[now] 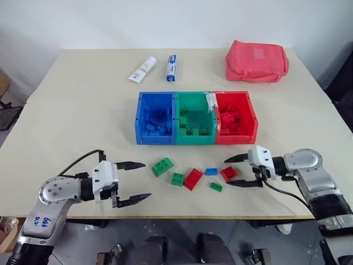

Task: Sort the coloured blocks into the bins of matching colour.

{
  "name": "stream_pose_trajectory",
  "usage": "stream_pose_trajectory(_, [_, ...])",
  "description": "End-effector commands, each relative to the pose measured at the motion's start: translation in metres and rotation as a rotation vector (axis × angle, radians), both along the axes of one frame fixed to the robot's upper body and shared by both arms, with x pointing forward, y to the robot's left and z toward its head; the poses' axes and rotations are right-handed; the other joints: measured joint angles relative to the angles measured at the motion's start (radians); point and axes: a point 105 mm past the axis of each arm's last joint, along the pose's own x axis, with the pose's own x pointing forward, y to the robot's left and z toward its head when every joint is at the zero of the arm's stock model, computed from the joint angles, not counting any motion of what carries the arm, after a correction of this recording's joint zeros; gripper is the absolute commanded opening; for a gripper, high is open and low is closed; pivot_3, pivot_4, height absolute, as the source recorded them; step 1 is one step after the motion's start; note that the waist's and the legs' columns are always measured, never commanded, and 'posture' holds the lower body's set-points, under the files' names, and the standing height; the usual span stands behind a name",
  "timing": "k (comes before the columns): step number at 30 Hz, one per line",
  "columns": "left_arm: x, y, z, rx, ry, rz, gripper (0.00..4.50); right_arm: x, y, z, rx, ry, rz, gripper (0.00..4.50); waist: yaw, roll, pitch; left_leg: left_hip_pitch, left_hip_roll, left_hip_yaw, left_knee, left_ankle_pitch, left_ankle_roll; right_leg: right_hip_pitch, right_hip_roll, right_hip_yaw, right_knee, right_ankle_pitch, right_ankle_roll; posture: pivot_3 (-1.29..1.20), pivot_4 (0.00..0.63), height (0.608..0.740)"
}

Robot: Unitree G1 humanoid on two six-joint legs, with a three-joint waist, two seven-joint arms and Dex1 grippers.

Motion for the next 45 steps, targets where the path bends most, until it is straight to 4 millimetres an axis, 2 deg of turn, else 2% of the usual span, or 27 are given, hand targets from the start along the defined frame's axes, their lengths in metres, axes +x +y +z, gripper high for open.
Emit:
stream_pose_trajectory(1, [0.001,0.003,0.008,0.002,-0.048,0.015,4.5,0.0,0.0,0.001,0.009,0.0,0.018,2.59,-0.002,0.0,0.0,0.0,0.0,0.0,0.0,0.0,0.0,0.0,0.0,0.0,0.0,0.0,0.0,0.0,0.15,0.74])
stream_pose_trajectory(4, [0.002,0.004,0.009,-0.007,-0.056,0.031,4.5,0.0,-0.003,0.002,0.011,-0.007,0.014,1.63,-0.002,0.0,0.0,0.0,0.0,0.0,0.0,0.0,0.0,0.0,0.0,0.0,0.0,0.0,0.0,0.0,0.15,0.74])
stream_pose_trajectory(5, [0.003,0.006,0.012,-0.035,-0.056,0.057,4.5,0.0,-0.007,0.007,0.03,-0.02,-0.005,1.45,-0.002,0.0,0.0,0.0,0.0,0.0,0.0,0.0,0.0,0.0,0.0,0.0,0.0,0.0,0.0,0.0,0.15,0.74])
stream_pose_trajectory(8, [0.007,0.011,0.02,-0.122,-0.055,0.127,4.5,0.001,-0.016,0.028,0.115,-0.051,-0.094,1.47,0.002,0.0,0.0,0.0,0.0,0.0,0.0,0.0,0.0,0.0,0.0,0.0,0.0,0.0,0.0,0.0,0.15,0.74])
stream_pose_trajectory(11, [0.007,0.009,0.027,-0.184,-0.048,0.144,4.5,0.022,-0.021,0.076,0.315,-0.16,-0.274,1.47,0.0,0.001,0.001,0.0,0.0,0.0,0.0,0.0,0.0,-0.001,0.0,0.0,0.0,0.0,0.0,0.0,0.15,0.74])
stream_pose_trajectory(12, [0.007,0.009,0.028,-0.194,-0.047,0.149,4.5,0.026,-0.023,0.086,0.358,-0.182,-0.311,1.47,-0.003,0.001,0.001,0.0,0.0,0.0,0.0,0.0,0.0,-0.001,0.0,0.0,0.001,0.0,0.0,0.0,0.15,0.74])
stream_pose_trajectory(15, [0.016,0.014,0.036,-0.259,-0.073,0.226,4.5,0.056,-0.032,0.114,0.409,-0.283,-0.487,1.47,-0.007,0.002,0.001,0.0,0.0,0.001,0.0,0.0,-0.001,-0.001,0.001,0.0,0.001,0.0,0.0,0.0,0.15,0.74])
stream_pose_trajectory(18, [0.023,0.022,0.041,-0.293,-0.101,0.284,4.5,0.082,-0.032,0.129,0.424,-0.359,-0.604,1.47,-0.005,0.002,0.001,0.0,0.001,0.002,0.0,0.0,-0.001,-0.002,0.001,0.0,0.002,0.0,0.0,0.0,0.15,0.74])
stream_pose_trajectory(22, [0.022,0.026,0.04,-0.275,-0.104,0.29,4.5,0.099,-0.028,0.132,0.448,-0.355,-0.647,1.47,-0.002,0.001,0.001,0.0,0.0,0.001,-0.002,0.0,-0.001,-0.002,0.0,0.0,0.001,0.0,0.0,0.0,0.15,0.74])
stream_pose_trajectory(24, [0.02,0.027,0.04,-0.274,-0.092,0.289,4.5,0.105,-0.025,0.133,0.462,-0.333,-0.659,2.22,-0.002,0.002,0.001,-0.001,-0.001,0.0,-0.001,0.0,0.0,-0.002,0.0,0.0,0.001,0.0,0.0,0.0,0.15,0.74])
stream_pose_trajectory(27, [0.018,0.029,0.038,-0.26,-0.071,0.281,4.5,0.105,-0.022,0.133,0.456,-0.326,-0.638,3.12,-0.004,0.002,0.001,-0.002,-0.002,0.001,-0.001,0.0,0.001,-0.003,-0.001,-0.001,0.001,0.0,0.0,0.0,0.15,0.74])
stream_pose_trajectory(29, [0.018,0.031,0.034,-0.227,-0.055,0.279,4.5,0.1,-0.023,0.132,0.448,-0.321,-0.615,3.92,-0.005,0.002,0.001,-0.002,-0.001,0.001,-0.001,0.0,0.0,-0.003,0.0,-0.001,0.001,0.0,0.0,0.0,0.15,0.74])
stream_pose_trajectory(31, [0.02,0.034,0.029,-0.174,-0.05,0.279,4.5,0.09,-0.025,0.132,0.456,-0.303,-0.573,4.49,-0.003,0.002,0.001,-0.002,0.0,0.001,-0.001,0.0,0.0,-0.003,0.0,-0.001,0.001,0.0,0.0,0.0,0.15,0.74])
stream_pose_trajectory(34, [0.021,0.033,0.024,-0.122,-0.055,0.248,4.5,0.063,-0.033,0.131,0.493,-0.262,-0.493,4.49,0.002,0.002,0.001,-0.002,0.0,0.0,-0.001,0.0,0.0,-0.002,0.0,-0.001,0.001,0.0,0.0,0.0,0.15,0.74])
stream_pose_trajectory(36, [0.019,0.03,0.018,-0.091,-0.041,0.205,4.5,0.034,-0.038,0.123,0.463,-0.234,-0.417,4.49,0.006,0.002,0.001,-0.002,-0.001,-0.001,-0.001,0.0,0.0,-0.002,-0.001,0.0,0.0,0.0,0.0,0.0,0.15,0.74])
stream_pose_trajectory(40, [0.018,0.026,0.011,-0.068,-0.043,0.135,4.5,-0.004,-0.063,0.089,0.217,-0.247,-0.364,4.49,0.009,0.002,0.001,-0.002,-0.001,-0.001,-0.001,-0.001,0.001,-0.001,-0.001,-0.001,-0.001,0.0,0.0,0.0,0.15,0.74])
stream_pose_trajectory(43, [0.022,0.021,0.017,-0.117,-0.073,0.098,4.5,-0.019,-0.079,0.073,0.151,-0.201,-0.369,4.49,0.005,0.002,0.001,-0.002,-0.001,0.001,0.0,-0.001,0.001,-0.001,-0.001,-0.001,-0.001,0.0,0.0,0.0,0.15,0.74])
stream_pose_trajectory(45, [0.022,0.02,0.015,-0.096,-0.077,0.066,4.5,-0.024,-0.082,0.067,0.12,-0.193,-0.354,4.49,-0.005,0.002,0.001,-0.001,0.0,0.003,0.0,0.0,0.001,-0.001,0.0,-0.001,0.0,0.0,0.0,0.0,0.15,0.74])
